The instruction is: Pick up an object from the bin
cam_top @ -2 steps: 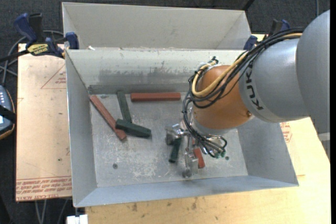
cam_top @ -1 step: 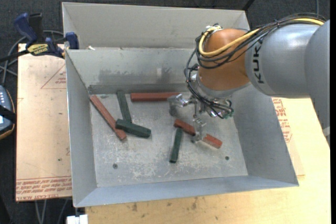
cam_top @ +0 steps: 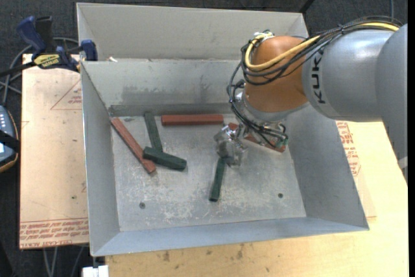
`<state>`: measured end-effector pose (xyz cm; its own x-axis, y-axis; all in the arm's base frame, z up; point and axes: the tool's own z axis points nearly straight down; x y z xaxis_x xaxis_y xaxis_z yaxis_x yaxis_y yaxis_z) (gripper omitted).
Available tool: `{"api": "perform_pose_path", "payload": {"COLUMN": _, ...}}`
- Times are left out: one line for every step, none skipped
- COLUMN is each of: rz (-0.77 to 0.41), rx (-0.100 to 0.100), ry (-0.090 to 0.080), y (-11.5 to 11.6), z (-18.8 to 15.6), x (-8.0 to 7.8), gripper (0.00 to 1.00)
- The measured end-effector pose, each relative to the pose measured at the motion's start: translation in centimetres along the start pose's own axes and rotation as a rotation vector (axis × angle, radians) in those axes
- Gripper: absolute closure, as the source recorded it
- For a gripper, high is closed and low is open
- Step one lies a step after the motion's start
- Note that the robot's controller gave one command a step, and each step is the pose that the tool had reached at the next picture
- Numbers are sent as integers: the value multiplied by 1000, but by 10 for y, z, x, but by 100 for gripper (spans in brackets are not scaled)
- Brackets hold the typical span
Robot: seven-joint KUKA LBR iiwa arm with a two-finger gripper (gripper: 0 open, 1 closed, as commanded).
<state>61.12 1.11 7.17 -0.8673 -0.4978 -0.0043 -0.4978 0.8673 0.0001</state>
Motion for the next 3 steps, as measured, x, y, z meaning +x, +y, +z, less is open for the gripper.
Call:
{"api": "perform_pose_path", "payload": {"rz": 0, "rx": -1, "ry": 0, "y": 0, "z": 0, "x": 0, "gripper": 0}}
{"api": "perform_pose_path", "payload": {"rz": -684, "rx": -4, "ry": 3, "y": 53, "z": -2, "x": 14, "gripper": 0}}
{"api": "perform_pose_path", "payload": {"rz": -681, "rx": -3, "ry": 3, "y": 52, "z": -2, "x": 14, "gripper": 100}}
